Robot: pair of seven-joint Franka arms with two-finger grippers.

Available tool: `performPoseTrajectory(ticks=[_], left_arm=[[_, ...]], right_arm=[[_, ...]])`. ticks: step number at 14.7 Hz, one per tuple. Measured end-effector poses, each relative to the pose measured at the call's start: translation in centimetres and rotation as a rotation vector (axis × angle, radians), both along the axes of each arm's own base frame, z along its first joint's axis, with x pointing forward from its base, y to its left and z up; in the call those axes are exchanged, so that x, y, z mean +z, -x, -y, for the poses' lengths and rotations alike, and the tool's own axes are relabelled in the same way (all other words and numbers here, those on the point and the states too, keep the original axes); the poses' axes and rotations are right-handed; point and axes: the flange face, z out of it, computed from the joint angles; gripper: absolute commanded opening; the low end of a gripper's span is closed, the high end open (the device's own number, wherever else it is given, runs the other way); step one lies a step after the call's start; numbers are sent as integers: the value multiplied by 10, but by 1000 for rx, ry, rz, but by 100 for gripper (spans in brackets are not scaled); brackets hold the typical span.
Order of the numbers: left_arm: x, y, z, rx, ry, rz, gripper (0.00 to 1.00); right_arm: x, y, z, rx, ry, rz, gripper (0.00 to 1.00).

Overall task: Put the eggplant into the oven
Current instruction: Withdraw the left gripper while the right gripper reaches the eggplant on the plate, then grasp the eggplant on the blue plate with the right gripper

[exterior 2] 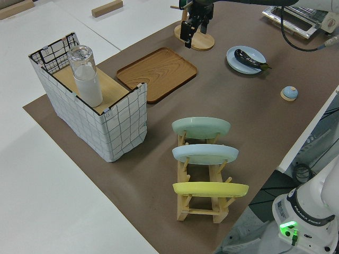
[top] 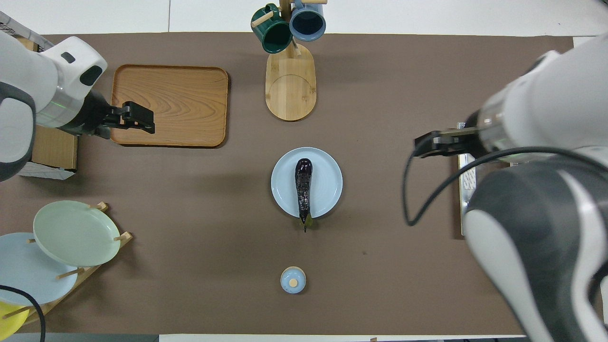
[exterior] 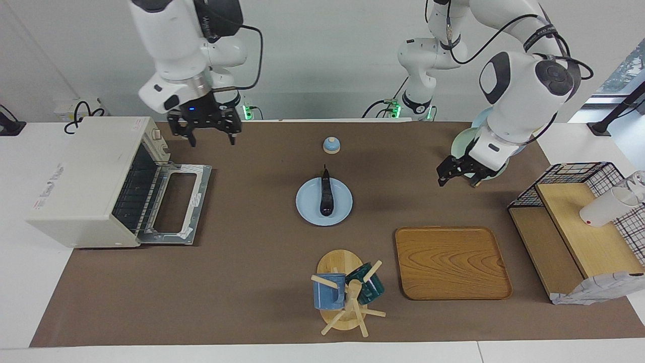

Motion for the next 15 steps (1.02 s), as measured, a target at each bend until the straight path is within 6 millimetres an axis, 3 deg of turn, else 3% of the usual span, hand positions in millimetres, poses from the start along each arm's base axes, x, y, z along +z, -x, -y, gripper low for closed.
performPoseTrajectory(ticks=[2,4,6,8,9,11,13,15], left_arm=[[22,15,-13,-24,-5,-7,100],[38,26,-22,-29,-10,-8,100],[41,36,-27,-28,-15,-16,100],[41,47,-27,-28,-18,-22,100],[42,51,-28,-29,-18,-21,100],[45,56,-28,-33,-28,-22,100],[46,61,-27,-48,-73,-40,100],[54,63,-27,-56,-89,-47,100]], right_arm=[[-32,8,-95,-42,-58,36,100],[-88,16,-180,-57,-84,58,100],[-157,29,-247,-55,-50,63,100],[-196,40,-295,-60,-17,82,100],[-204,42,-306,-62,-10,87,100],[-213,38,-306,-63,-6,89,100],[-223,30,-298,-59,-18,99,78],[-239,22,-283,-42,-21,99,70]])
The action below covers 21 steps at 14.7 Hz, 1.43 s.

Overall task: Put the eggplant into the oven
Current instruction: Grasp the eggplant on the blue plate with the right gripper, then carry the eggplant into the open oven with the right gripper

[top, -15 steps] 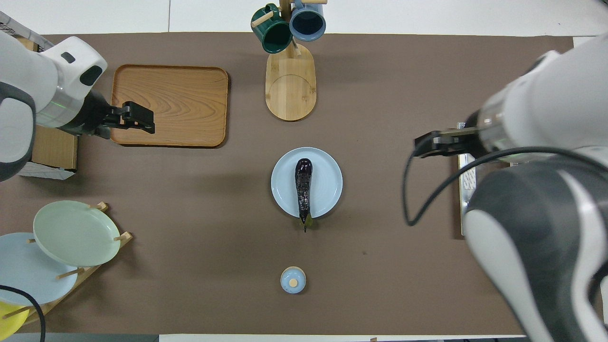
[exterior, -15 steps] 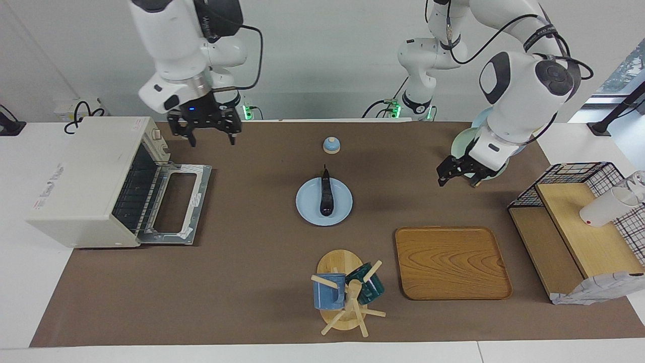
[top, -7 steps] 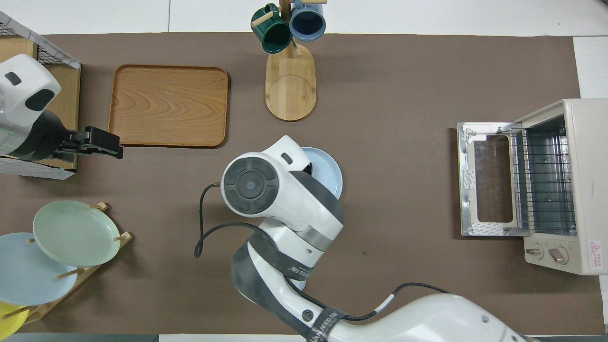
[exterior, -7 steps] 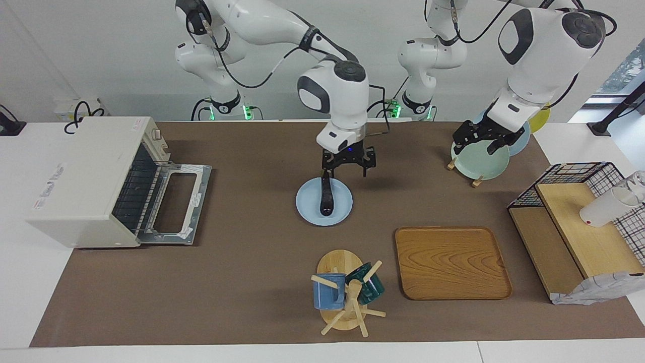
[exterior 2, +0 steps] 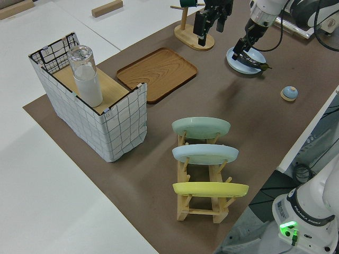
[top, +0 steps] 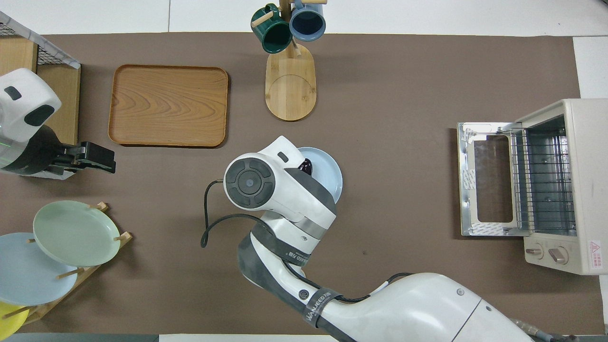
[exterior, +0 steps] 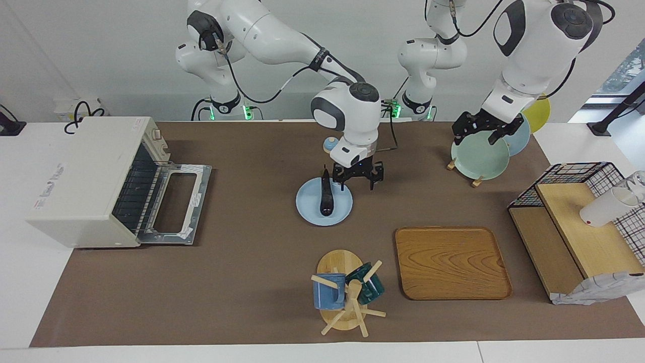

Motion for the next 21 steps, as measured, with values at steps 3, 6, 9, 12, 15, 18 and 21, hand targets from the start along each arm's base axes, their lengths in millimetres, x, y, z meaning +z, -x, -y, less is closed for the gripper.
performPoseTrajectory(ticks=[3,6,9,12,15,18,21], left_arm=[[18,-1,-1,-1,-3,25,100],[20,-5,-3,4,-5,32,100],[15,-7,-9,13,-7,22,100],[12,-9,-11,13,-8,17,100],[12,-9,-11,13,-8,16,100],[12,-9,-14,18,-9,15,100],[12,-9,-17,23,-9,15,100]], right_arm=[[-26,1,10,18,-24,5,67],[-39,12,6,37,-36,4,55],[-52,21,7,47,-26,-11,46],[-64,32,7,64,-29,-13,18],[-60,35,8,68,-26,-7,0],[-52,37,9,79,-6,1,0],[-35,34,8,141,126,10,0]])
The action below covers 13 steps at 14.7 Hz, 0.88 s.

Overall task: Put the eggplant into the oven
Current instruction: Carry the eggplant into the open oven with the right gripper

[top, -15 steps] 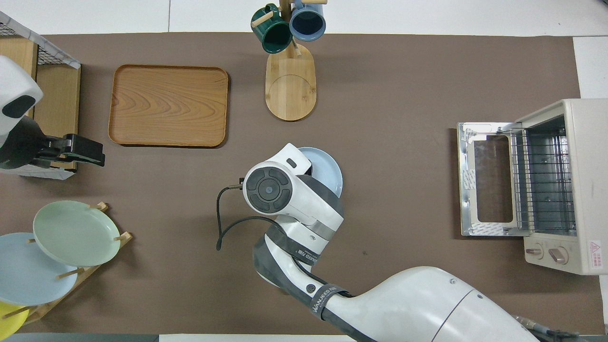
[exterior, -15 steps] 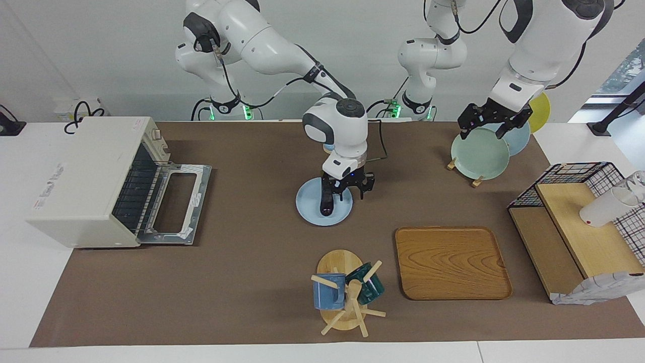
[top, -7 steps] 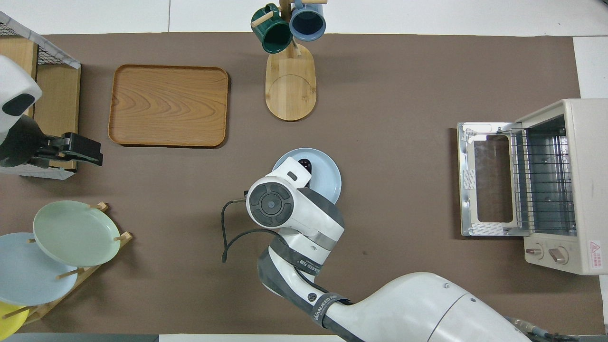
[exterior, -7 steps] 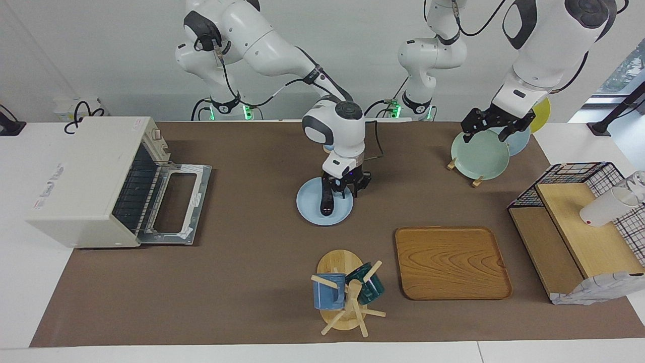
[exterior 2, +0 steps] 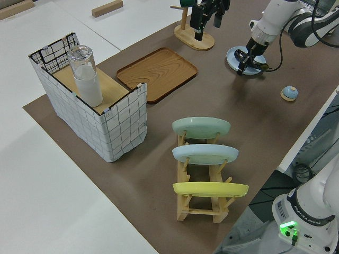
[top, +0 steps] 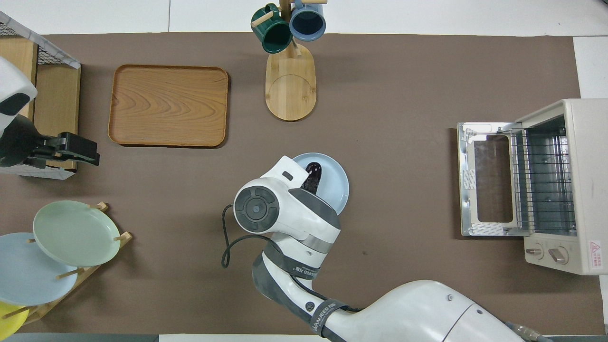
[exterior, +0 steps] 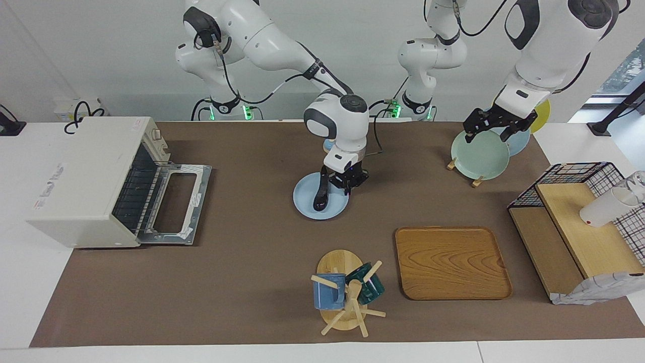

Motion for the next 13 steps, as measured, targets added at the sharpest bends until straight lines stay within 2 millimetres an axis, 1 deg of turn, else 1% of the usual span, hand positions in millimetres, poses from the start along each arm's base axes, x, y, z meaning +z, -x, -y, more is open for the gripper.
performPoseTrajectory(ticks=[2,3,4,5,7,8,9,11,13], left_arm=[[0,0,1,-1,0,0,100],[0,0,1,-2,0,0,100],[0,0,1,-2,0,0,100],[0,0,1,-2,0,0,100],[0,0,1,-2,0,0,100],[0,0,1,-2,0,-1,100],[0,1,1,-2,0,-3,100],[0,1,1,-3,-1,-5,100],[0,1,1,-3,-1,-5,100]], right_arm=[[29,-16,9,67,109,-8,0],[43,-26,17,82,143,-15,0],[54,-37,31,86,169,-19,0],[62,-48,49,85,191,-28,0],[77,-67,95,70,225,-46,0],[82,-72,122,62,243,-54,0],[86,-72,148,58,264,-65,0],[92,-65,203,43,309,-90,0],[102,-61,258,33,339,-112,0]])
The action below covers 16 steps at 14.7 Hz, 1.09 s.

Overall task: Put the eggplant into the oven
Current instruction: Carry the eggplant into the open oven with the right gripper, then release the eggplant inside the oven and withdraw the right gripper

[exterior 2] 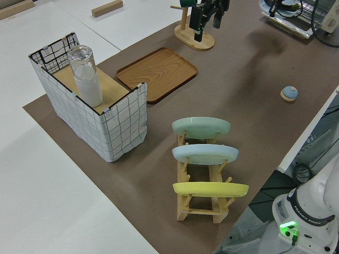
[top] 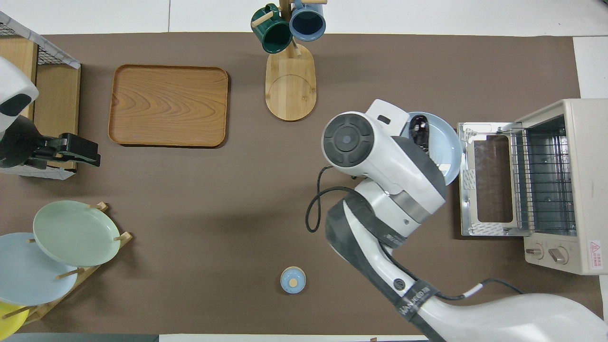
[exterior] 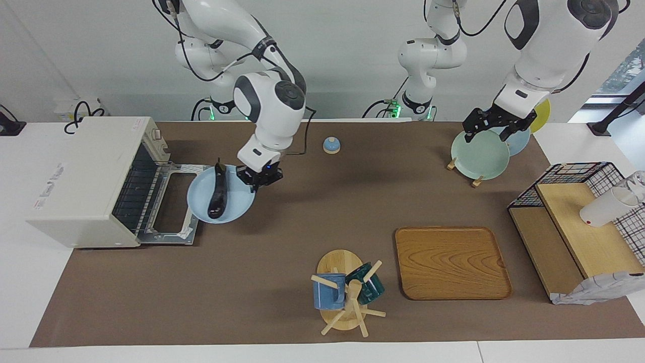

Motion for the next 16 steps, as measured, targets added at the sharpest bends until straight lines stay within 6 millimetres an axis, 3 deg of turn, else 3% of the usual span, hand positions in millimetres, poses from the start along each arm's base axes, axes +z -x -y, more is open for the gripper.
performPoseTrajectory(ticks=[5,8,10,12,14,16], left_arm=[[0,0,2,-3,0,0,100],[0,0,-1,2,0,0,100],[0,0,-4,8,0,0,100],[0,-1,-5,9,0,0,100],[0,-1,-5,10,0,0,100],[0,-1,-5,10,0,0,100]], right_arm=[[10,1,133,-52,-79,-103,0],[-14,0,202,-40,-141,-96,0],[-35,7,217,-15,-158,-73,0],[-43,14,222,9,-161,-59,0],[-40,17,222,13,-158,-50,33],[-40,19,222,9,-163,-49,40]])
